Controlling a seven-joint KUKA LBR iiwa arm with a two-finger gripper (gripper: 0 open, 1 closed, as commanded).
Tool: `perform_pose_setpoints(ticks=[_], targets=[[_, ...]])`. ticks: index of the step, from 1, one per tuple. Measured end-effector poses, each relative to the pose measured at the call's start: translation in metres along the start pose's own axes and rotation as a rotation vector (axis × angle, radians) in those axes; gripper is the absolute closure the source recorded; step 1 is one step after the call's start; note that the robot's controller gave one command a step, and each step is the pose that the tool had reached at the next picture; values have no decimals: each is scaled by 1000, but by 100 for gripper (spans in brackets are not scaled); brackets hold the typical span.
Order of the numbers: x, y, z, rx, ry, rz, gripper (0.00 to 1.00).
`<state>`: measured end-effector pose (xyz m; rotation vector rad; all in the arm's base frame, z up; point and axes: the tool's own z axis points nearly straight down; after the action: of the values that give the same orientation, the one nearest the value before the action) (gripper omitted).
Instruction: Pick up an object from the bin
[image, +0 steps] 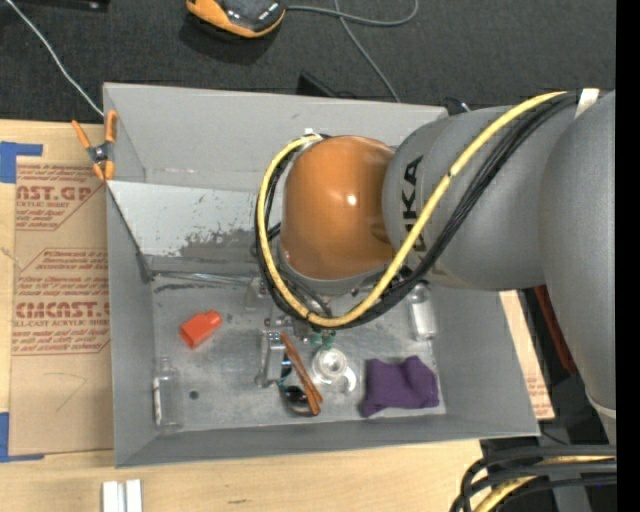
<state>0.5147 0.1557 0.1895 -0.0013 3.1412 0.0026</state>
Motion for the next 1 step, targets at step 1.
perform_pose_setpoints(ticks=[1], targets=[[-51, 51, 121, -2, -2, -197, 0]])
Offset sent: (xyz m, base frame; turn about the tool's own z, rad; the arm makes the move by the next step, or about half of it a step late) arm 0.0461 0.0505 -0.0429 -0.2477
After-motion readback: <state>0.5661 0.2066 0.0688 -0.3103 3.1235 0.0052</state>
